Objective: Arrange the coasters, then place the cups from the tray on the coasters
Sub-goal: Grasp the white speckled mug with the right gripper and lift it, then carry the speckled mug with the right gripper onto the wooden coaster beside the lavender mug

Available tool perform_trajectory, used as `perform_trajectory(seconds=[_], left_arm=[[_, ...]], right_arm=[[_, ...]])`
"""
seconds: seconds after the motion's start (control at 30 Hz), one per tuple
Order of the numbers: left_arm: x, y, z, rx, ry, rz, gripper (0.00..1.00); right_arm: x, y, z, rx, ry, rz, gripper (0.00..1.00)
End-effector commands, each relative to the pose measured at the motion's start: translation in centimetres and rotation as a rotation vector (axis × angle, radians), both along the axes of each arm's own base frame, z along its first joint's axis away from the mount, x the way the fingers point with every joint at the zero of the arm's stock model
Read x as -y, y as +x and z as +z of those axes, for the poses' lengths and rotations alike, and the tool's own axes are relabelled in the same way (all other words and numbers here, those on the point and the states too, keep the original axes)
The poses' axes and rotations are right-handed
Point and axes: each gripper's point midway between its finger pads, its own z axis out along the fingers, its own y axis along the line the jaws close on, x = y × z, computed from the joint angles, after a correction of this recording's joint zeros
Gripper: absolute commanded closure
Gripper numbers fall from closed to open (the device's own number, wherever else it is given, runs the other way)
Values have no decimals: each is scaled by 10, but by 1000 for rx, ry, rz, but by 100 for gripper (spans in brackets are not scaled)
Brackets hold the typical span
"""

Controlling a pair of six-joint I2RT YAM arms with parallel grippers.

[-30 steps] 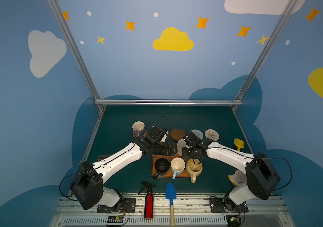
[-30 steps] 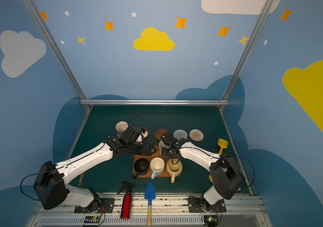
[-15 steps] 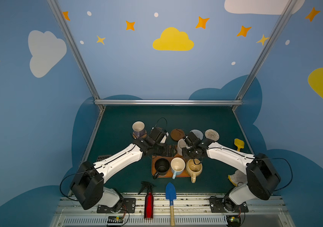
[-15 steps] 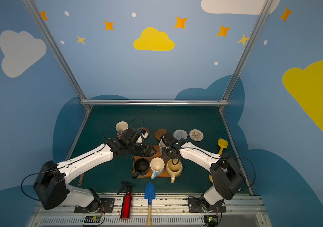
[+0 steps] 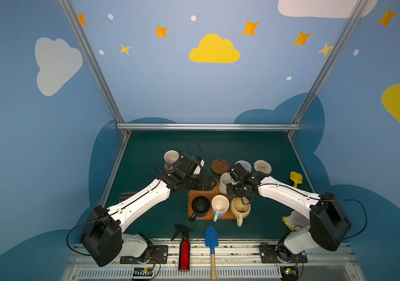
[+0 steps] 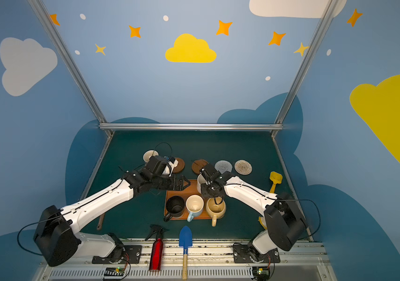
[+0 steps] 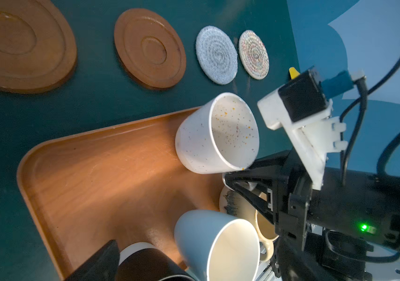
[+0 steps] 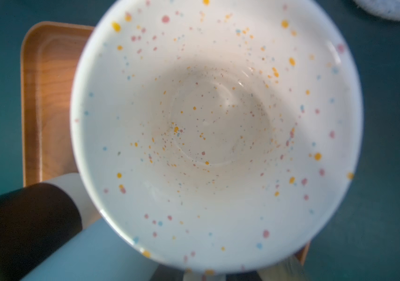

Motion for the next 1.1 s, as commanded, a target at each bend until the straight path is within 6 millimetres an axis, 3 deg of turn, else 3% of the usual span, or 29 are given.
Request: perform_trajectory(seconds=[0.0,0.27,0.57,0.77,1.07], left_arm=[[-4,-1,14,27,-55,-11,0],[-31,3,31,58,-61,25,0],[-69,20,43,61,-107,103,0],[-95,46,40,49,-107,215,0],[-112,64,29,31,-76,293,0]], right_arm=[[-13,13,52,113,83,24,100],[-26,15,80,114,128,49,100],[-73,49,102,132,134,102,100],[-98,86,94,113,54,51,100],[-148,128,74,101,44,-12,100]])
